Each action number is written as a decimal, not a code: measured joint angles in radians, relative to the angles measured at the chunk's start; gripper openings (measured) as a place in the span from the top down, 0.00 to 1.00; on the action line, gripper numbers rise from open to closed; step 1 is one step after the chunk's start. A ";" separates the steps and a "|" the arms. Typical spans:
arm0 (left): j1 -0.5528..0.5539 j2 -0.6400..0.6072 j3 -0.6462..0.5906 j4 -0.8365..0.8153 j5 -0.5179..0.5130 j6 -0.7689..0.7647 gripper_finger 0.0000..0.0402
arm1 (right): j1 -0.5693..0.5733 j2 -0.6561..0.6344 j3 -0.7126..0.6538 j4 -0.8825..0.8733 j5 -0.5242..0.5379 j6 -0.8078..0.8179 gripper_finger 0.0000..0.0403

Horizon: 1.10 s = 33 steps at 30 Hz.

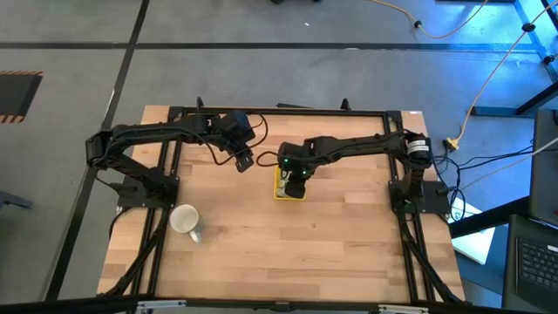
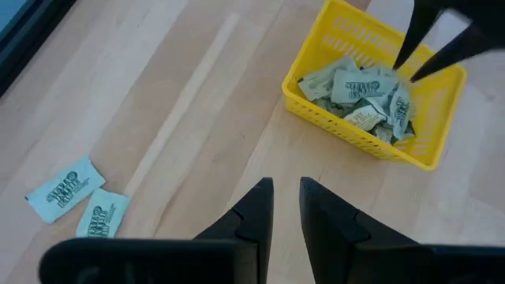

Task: Pick and place Stevia / Truvia into bins
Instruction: Put the bottom white stevia packet into the yellow bin

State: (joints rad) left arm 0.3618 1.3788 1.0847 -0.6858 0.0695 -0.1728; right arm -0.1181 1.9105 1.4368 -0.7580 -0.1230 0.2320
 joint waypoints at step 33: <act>0.252 0.310 -0.139 0.123 -0.194 -0.170 0.73 | -0.003 -0.400 0.005 -0.112 0.196 -0.001 0.78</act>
State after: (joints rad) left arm 0.6137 1.6893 0.9455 -0.5632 -0.1249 -0.3429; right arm -0.1215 1.5101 1.4414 -0.8700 0.0731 0.2314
